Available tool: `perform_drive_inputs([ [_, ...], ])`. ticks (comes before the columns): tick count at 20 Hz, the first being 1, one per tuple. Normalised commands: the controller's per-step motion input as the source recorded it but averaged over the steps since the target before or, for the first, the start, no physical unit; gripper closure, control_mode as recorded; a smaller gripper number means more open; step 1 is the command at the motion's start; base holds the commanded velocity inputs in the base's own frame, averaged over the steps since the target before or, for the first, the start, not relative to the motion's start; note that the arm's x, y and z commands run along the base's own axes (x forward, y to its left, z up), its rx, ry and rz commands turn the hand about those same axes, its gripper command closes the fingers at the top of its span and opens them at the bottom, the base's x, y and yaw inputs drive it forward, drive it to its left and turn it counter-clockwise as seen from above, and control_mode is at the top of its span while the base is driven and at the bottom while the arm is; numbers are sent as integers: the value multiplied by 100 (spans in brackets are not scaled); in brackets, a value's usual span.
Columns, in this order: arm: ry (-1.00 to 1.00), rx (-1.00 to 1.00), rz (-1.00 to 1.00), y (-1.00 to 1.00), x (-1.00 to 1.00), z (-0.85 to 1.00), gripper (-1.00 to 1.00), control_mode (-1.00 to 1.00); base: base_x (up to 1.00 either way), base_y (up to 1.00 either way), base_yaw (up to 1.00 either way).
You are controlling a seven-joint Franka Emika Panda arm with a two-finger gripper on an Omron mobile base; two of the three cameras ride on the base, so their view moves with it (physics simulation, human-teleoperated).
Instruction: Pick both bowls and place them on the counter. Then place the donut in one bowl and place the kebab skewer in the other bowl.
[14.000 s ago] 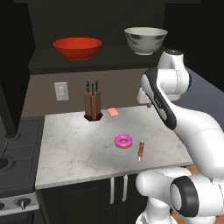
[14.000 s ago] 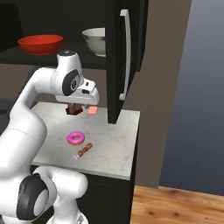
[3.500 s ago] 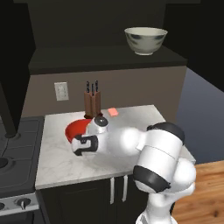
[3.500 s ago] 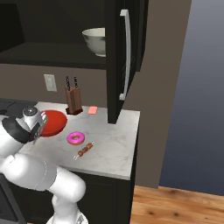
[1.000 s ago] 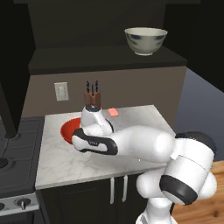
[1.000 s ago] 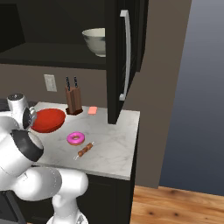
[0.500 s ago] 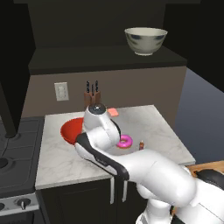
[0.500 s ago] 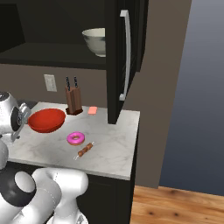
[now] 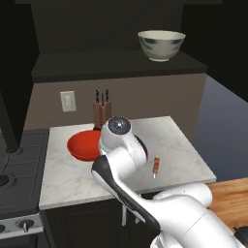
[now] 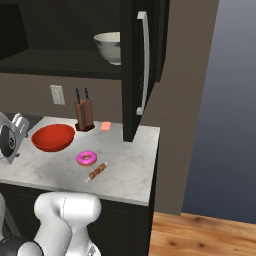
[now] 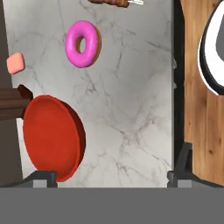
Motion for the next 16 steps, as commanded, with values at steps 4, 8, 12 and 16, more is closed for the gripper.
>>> perform_drive_inputs([
  [4,-4,0,0,-29,-25,56,-100,-100,0,0,0],
  [8,0,0,-1,-32,-25,58,-100,-100,0,0,0],
  [12,0,0,-4,-30,-20,61,-100,-100,0,0,0],
  [16,-2,0,-3,-25,-10,65,-100,-100,0,0,0],
])
